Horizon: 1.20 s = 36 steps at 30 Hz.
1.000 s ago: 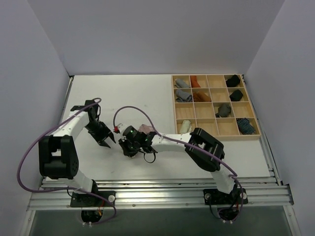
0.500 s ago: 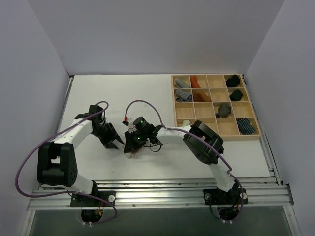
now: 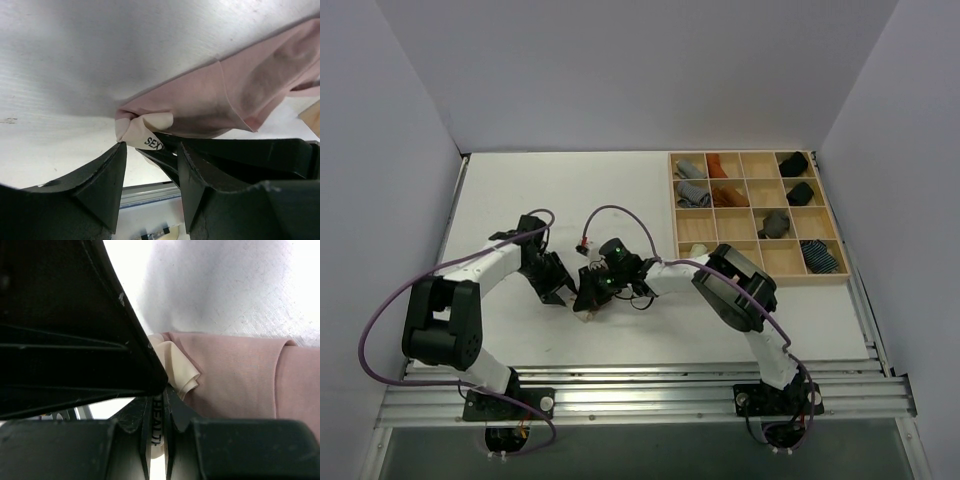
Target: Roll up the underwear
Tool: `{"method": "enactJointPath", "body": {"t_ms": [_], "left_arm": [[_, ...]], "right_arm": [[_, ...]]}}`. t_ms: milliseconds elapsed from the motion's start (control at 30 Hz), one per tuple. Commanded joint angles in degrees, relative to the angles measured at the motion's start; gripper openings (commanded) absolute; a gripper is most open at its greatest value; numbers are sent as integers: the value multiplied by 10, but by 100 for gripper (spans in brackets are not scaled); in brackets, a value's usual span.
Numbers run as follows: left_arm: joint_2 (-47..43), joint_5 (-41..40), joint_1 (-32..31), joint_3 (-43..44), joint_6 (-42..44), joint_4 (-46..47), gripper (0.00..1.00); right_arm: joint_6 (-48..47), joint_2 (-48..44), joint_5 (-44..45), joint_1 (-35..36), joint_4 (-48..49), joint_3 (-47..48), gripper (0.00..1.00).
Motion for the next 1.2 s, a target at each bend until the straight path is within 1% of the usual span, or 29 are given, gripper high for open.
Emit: {"method": "enactJointPath", "body": {"t_ms": [0, 200, 400, 433, 533, 567, 633, 667, 767, 800, 867, 900, 1033, 1100, 1133, 1167], "left_arm": [[-28, -55, -6, -9, -35, -22, 53], [-44, -96, -27, -7, -60, -45, 53], [-39, -98, -49, -19, -79, -11, 53], [-34, -103, -56, -19, -80, -8, 52], [-4, -118, -64, -19, -84, -14, 45], [5, -128, -68, -16, -88, -27, 38], [17, -138, -72, -19, -87, -32, 32], [17, -140, -75, -22, -87, -28, 25], [13, -129, -77, -43, -86, -2, 17], [19, -126, -77, -47, -86, 8, 12], [28, -122, -80, -42, -78, 6, 7], [37, -124, -86, -39, -75, -3, 3], [51, -125, -99, -26, -64, -28, 2], [55, -116, -101, -26, -64, -34, 2], [56, -114, -102, -25, -66, -38, 2], [57, -112, -103, -20, -66, -45, 2]], "right_arm": [[-10, -2, 38, -4, -46, -27, 0], [-1, -7, 47, -3, -33, -36, 0], [1, -9, 51, -3, -29, -36, 0], [2, -11, 52, -2, -28, -35, 0], [6, -12, 56, -2, -31, -32, 0], [6, -13, 56, -3, -34, -29, 0], [7, -20, 70, -2, -44, -28, 0], [8, -24, 76, -1, -48, -31, 0], [9, -45, 91, 1, -61, -36, 4], [7, -50, 94, 5, -67, -37, 8], [-3, -70, 113, 8, -92, -37, 12], [-6, -77, 120, 11, -100, -37, 16], [-32, -136, 178, 26, -152, -36, 26], [-51, -155, 225, 37, -184, -30, 30], [-61, -171, 243, 54, -192, -22, 31], [-72, -176, 284, 66, -212, -17, 32]]}}
